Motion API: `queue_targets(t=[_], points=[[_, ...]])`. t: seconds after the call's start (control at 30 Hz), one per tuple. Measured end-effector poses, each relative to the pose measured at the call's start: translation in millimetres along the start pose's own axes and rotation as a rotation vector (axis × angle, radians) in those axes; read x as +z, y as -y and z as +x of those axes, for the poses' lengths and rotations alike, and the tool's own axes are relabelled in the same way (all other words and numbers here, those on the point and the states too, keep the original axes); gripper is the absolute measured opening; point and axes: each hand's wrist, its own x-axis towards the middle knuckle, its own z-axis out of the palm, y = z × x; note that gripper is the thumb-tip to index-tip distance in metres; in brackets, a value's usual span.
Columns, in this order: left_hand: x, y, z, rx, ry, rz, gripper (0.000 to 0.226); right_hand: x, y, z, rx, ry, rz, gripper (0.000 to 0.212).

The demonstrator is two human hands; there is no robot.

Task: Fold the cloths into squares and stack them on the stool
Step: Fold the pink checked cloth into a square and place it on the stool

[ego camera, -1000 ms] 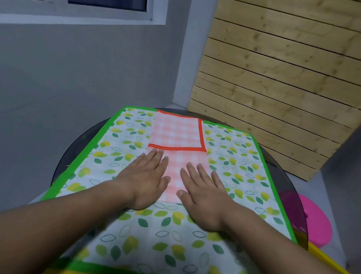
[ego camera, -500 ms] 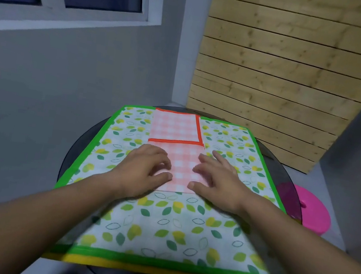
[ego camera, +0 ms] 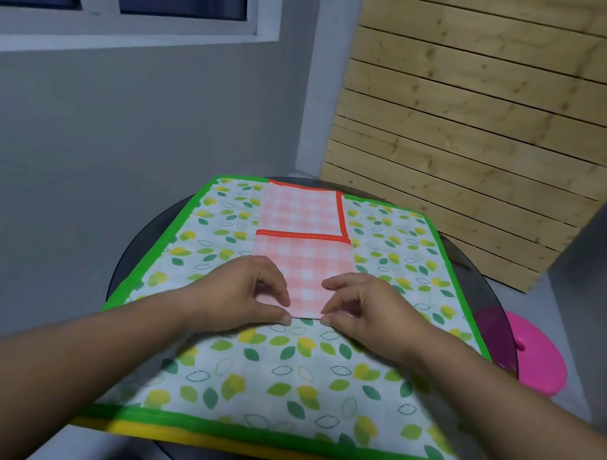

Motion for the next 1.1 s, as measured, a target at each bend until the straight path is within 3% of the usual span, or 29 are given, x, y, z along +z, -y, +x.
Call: queue_targets(t=[0.27, 0.57, 0.8, 0.9, 1.0, 1.1], points=[[-11.3, -16.1, -9.4, -0.127, 0.009, -0.218, 0.012, -0.8, 5.3, -5.7, -0.057, -0.139, 0.059, 0.009], [-27.0, -46.0, -31.2, 0.003, -0.044, -0.197, 0.007, -16.7, 31.4, -26.2, 0.02, -0.21, 0.301, 0.015], [-48.0, -73.6, -40.0, 0.042, -0.253, -0.311, 0.007, -44.4, 49.1, -42.2, -0.005, -0.326, 0.588, 0.006], [-51.3, -82.2, -36.6, 0.026, -0.347, -0.418, 0.003, -42.9, 42.2, -43.8, 0.056, -0.235, 0.729, 0.019], [-51.3, -80.1, -25.8, -0.036, -0.433, -0.519, 0.013, -30.1, 29.9, -39.5, 0.141, -0.104, 0.71, 0.024], [-45.4, -67.2, -11.5, -0.16, -0.482, -0.621, 0.046, -17.9, 16.4, -30.2, 0.231, -0.094, 0.581, 0.021]])
